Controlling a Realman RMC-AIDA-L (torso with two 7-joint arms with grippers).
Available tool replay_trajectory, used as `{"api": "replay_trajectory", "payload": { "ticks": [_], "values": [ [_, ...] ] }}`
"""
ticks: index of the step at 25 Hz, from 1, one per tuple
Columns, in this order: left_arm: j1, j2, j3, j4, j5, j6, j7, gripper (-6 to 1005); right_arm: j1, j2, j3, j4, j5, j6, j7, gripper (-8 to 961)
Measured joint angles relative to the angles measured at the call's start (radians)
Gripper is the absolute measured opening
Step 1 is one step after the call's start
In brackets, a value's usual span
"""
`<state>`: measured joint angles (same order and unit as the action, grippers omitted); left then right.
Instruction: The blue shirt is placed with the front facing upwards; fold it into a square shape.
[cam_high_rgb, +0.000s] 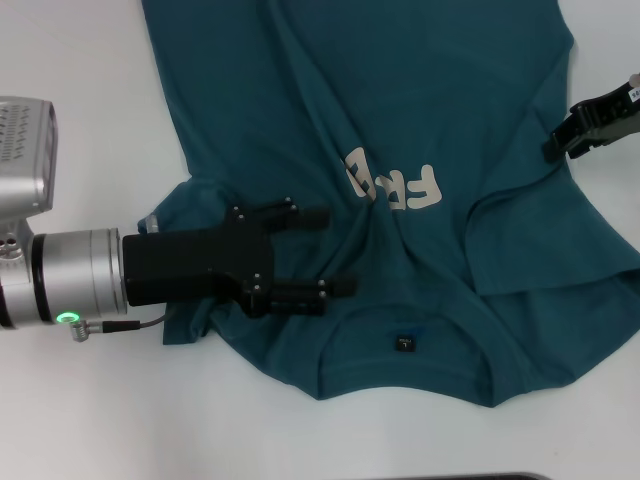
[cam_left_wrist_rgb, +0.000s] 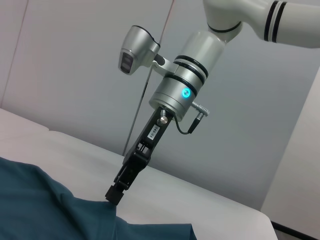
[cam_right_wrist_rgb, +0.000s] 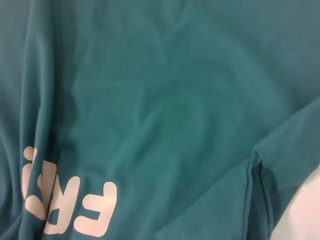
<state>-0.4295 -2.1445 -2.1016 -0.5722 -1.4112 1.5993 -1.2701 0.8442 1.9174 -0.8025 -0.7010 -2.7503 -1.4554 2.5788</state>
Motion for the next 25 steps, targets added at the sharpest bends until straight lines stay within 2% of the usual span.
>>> {"api": "replay_trajectory", "payload": {
  "ticks": [4, 15, 20, 23, 25],
  "values": [
    [0.0, 0.0, 0.0, 0.0, 0.0, 0.0, 0.0, 902, -0.001, 0.002, -0.001, 0.005, -0.002, 0.01, 0.0, 386],
    [0.001, -0.001, 0.0, 0.0, 0.0, 0.001, 0.002, 903, 0.004, 0.013, -0.009, 0.04, -0.008, 0.047, -0.001, 412],
    [0.003, -0.001, 0.0, 0.0, 0.0, 0.001, 0.003, 903, 0.004, 0.018, -0.006, 0.042, -0.003, 0.053, -0.009, 366],
    [0.003, -0.001, 0.0, 0.0, 0.0, 0.002, 0.003, 903, 0.004, 0.019, -0.003, 0.037, 0.009, 0.052, -0.018, 163],
    [0.004, -0.001, 0.0, 0.0, 0.0, 0.002, 0.005, 903, 0.004, 0.02, -0.003, 0.04, 0.015, 0.052, -0.025, 112]
  ]
}}
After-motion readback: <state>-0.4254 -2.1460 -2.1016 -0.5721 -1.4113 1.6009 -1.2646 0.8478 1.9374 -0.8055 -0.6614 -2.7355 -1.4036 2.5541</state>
